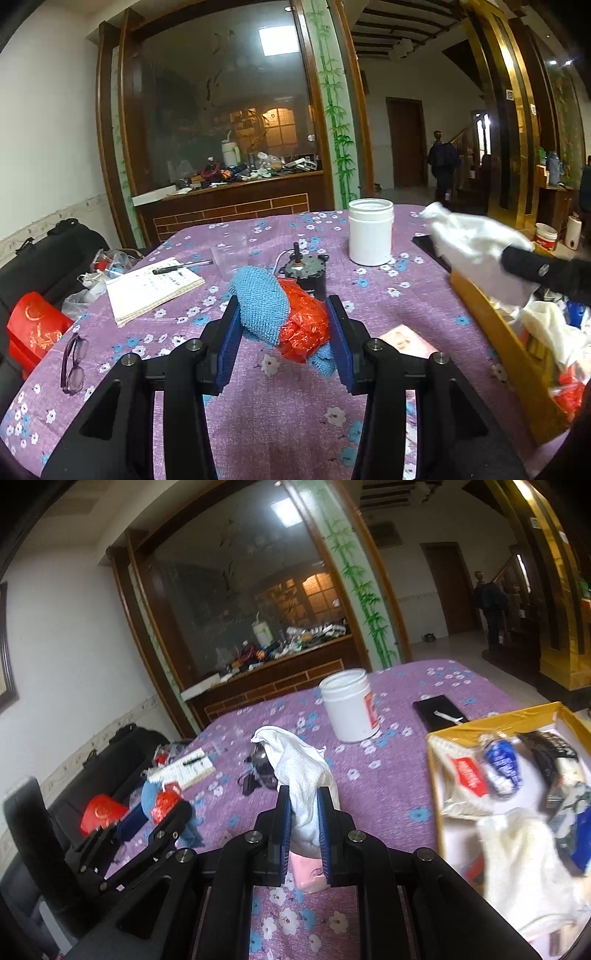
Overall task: Organize soft objects
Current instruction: 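Carry the blue sock with left while right carries the white cloth to the tray, then release the white cloth with right while left drops the blue sock into the tray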
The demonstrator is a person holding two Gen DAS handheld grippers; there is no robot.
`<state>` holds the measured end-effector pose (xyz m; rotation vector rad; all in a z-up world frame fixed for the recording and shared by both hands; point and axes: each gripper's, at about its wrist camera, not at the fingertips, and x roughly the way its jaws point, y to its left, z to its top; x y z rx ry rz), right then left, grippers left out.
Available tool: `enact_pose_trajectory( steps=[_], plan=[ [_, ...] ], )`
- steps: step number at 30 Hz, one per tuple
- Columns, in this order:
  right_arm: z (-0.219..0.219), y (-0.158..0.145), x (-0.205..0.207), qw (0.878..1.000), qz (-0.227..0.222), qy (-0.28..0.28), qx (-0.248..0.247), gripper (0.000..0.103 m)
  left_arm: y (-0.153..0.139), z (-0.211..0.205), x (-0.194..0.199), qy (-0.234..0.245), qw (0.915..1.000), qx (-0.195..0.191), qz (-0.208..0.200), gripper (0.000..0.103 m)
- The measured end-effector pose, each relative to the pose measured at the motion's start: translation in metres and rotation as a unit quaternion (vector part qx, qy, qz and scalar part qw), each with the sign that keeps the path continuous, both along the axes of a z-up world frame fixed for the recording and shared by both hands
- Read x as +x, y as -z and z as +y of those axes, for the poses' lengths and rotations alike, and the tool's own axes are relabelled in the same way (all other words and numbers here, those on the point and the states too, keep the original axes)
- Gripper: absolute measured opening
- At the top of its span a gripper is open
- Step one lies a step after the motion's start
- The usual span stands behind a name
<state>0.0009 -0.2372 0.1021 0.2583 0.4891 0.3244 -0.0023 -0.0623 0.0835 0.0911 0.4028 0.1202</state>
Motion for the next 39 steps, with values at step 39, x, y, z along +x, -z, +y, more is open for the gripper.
enact_pose_trajectory(
  steps=[39],
  plan=[
    [-0.223, -0.007, -0.057, 0.980, -0.004, 0.174, 0.094, 0.014, -0.011, -0.222, 0.004, 0.228, 0.9687, 0.012, 0.097, 0.042]
  ],
)
